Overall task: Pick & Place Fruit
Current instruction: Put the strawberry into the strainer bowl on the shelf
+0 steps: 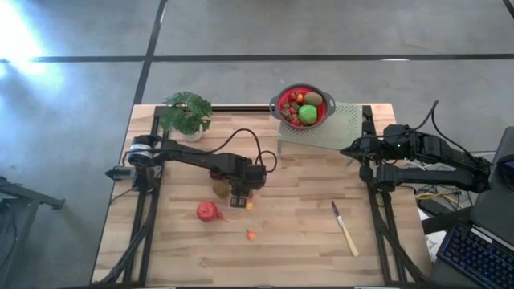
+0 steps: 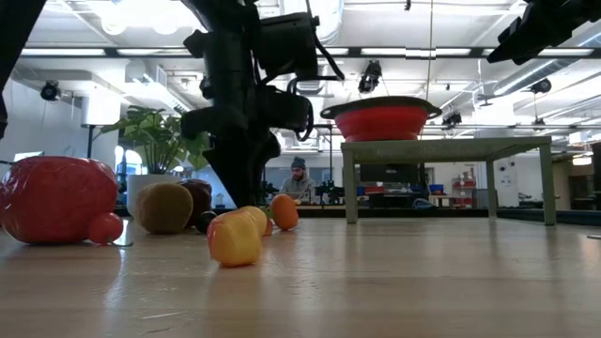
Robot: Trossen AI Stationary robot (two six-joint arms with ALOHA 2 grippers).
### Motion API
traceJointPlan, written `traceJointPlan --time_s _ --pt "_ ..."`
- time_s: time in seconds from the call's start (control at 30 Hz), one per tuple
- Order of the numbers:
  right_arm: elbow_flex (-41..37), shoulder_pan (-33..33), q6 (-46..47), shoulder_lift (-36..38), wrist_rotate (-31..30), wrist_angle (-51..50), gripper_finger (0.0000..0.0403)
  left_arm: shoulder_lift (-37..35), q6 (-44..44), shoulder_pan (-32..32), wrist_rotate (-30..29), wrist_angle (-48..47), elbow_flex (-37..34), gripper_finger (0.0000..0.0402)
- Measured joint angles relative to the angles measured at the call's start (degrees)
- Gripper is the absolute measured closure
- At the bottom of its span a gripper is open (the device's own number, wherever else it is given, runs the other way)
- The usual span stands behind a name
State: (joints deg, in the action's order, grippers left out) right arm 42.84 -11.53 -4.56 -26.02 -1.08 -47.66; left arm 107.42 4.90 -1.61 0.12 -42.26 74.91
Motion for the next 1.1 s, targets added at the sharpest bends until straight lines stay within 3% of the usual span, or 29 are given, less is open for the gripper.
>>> traceJointPlan --time_s 0.37,0.83,1.1 --pt "0.01 0.0 0.01 0.02 0.0 0.0 0.039 0.0 0.99 0.0 0.0 0.52 0.35 0.0323" --pt "0.01 0.0 0.01 -0.01 0.01 0.0 0.039 0.0 1.49 0.0 0.0 0.7 0.35 0.0391" --pt "0.0 0.0 0.01 0.01 0.0 0.0 0.039 0.0 1.53 0.0 0.0 0.7 0.35 0.0386"
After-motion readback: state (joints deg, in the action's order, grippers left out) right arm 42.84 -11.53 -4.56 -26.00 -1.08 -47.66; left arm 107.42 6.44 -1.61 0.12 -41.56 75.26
